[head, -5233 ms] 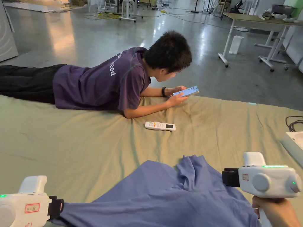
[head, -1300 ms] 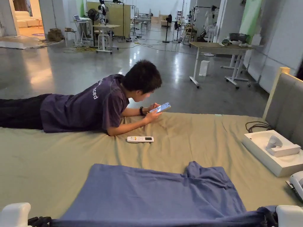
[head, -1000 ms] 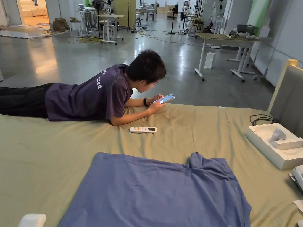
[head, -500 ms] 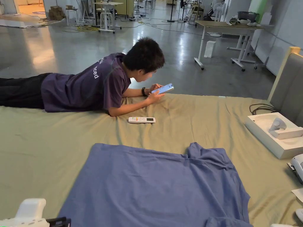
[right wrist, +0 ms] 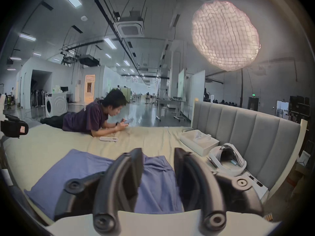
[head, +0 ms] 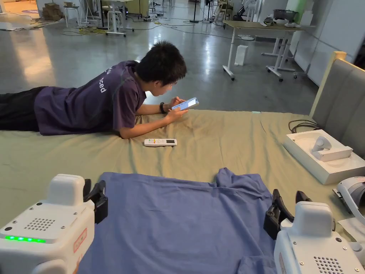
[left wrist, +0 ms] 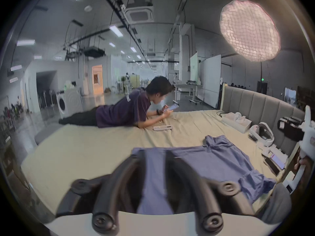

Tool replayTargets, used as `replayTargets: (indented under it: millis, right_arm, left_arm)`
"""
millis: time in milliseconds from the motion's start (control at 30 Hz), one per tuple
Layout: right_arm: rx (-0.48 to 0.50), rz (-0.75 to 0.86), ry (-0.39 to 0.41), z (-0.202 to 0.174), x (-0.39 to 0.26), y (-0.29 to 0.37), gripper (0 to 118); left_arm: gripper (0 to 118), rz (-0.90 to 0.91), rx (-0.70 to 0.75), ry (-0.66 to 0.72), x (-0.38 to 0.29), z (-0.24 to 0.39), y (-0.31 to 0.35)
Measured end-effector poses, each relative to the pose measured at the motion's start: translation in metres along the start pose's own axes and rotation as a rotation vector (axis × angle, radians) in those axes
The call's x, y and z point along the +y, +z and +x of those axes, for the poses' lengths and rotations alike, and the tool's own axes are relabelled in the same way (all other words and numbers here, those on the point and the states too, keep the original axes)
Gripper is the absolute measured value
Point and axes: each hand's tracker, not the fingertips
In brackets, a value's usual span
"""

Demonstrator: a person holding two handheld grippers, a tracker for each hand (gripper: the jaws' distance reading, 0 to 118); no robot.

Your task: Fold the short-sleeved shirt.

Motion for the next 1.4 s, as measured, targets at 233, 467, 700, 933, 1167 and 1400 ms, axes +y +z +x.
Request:
replayTargets:
  millis: [233,467,700,933,1167,1400]
  right_arm:
    - [-0.021,0.086,0.023,-0.015,0.004,0.008,0]
    - [-0.022,0.034,0.018,-0.011,0.006,0.001,0]
    - [0.004,-0.029,0.018,-0.014,-0.005,-0.009,0]
    - [0.059,-0.092,0.038,-0.030,-0.020,-0.018,0]
    - [0.084,-0.126,0.052,-0.037,-0.027,-0.019,0]
    - [0.085,-0.154,0.055,-0.034,-0.032,-0.021,0]
  left_arm:
    - [1,-0.001,-0.001,-0.006,0.000,-0.002,-0.003]
    - [1,-0.126,-0.042,0.127,-0.018,-0.055,-0.009]
    - [1,-0.462,-0.040,0.181,-0.056,-0.104,0.021]
    - [82,-0.656,0.029,0.197,-0.101,-0.120,0.033]
    - [82,-0.731,0.064,0.284,-0.144,-0.149,0.005]
    - [82,-0.836,0.111,0.260,-0.173,-0.132,-0.027]
